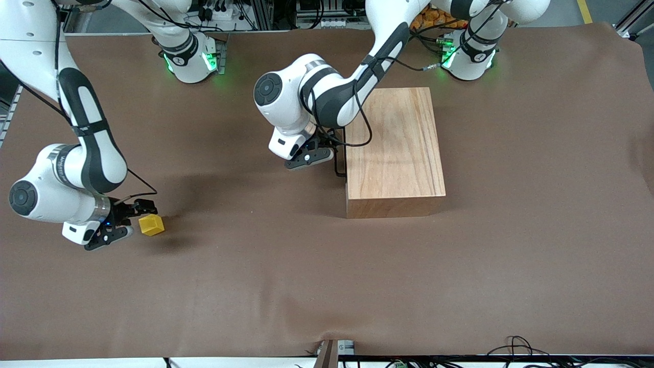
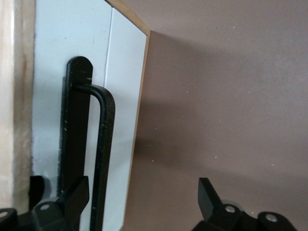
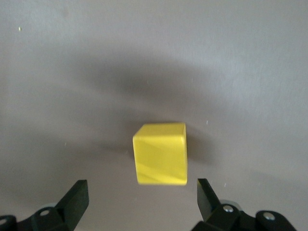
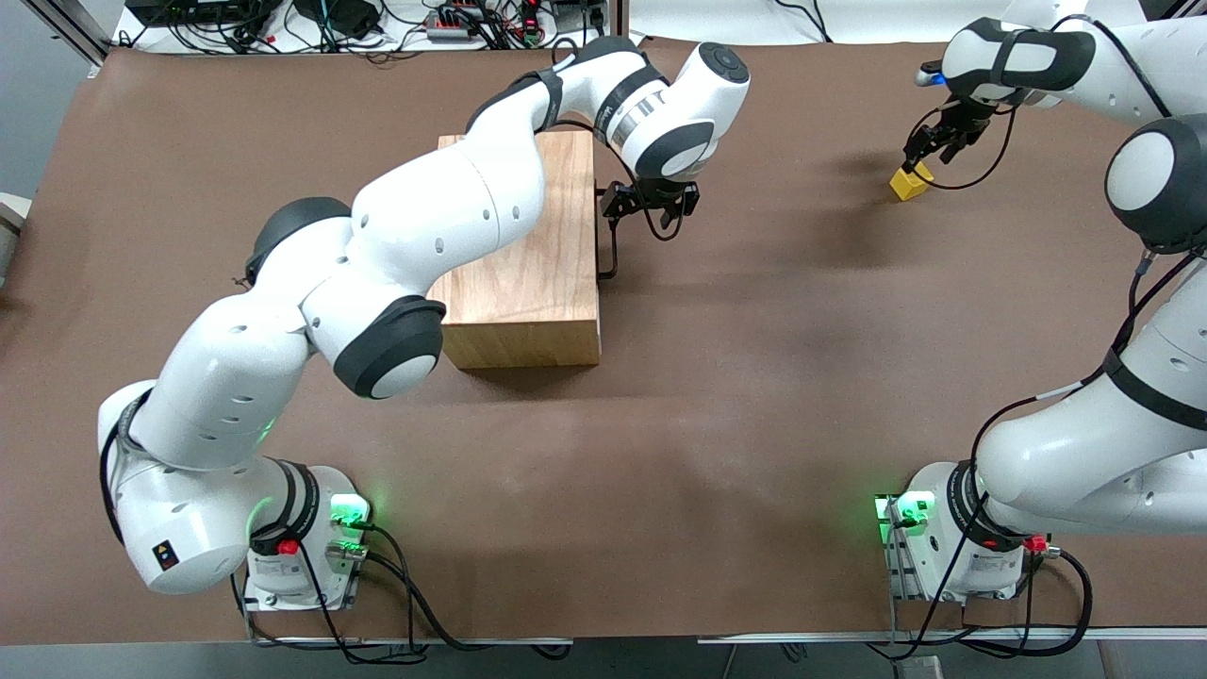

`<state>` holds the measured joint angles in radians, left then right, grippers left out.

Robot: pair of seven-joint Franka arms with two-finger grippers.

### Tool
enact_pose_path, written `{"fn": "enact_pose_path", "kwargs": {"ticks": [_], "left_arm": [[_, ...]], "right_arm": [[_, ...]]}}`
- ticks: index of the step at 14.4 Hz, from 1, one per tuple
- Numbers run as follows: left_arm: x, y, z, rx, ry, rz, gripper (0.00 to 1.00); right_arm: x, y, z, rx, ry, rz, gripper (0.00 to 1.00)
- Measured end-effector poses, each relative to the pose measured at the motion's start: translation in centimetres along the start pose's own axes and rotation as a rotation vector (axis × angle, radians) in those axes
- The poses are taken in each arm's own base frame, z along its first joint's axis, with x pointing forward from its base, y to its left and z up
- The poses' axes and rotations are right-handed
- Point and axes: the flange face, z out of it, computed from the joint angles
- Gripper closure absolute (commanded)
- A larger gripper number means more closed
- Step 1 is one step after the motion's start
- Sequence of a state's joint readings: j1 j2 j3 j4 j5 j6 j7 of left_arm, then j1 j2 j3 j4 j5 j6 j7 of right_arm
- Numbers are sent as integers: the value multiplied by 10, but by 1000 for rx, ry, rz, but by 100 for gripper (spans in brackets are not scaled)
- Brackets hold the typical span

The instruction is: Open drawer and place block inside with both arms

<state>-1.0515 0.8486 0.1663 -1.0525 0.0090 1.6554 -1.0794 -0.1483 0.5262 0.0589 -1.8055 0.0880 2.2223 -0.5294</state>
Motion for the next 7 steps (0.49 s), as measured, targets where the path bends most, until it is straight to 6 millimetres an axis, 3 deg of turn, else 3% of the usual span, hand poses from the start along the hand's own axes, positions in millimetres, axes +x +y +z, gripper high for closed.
{"fn": "enact_pose_path", "kwargs": {"ticks": [3, 7], "left_arm": [[1, -2, 1, 19, 8, 60, 0], [1, -2, 5, 38, 20, 106, 0]], "right_arm": [[7, -19, 13, -48, 40, -46, 0], [3, -8, 20, -103, 51, -64, 0]]}}
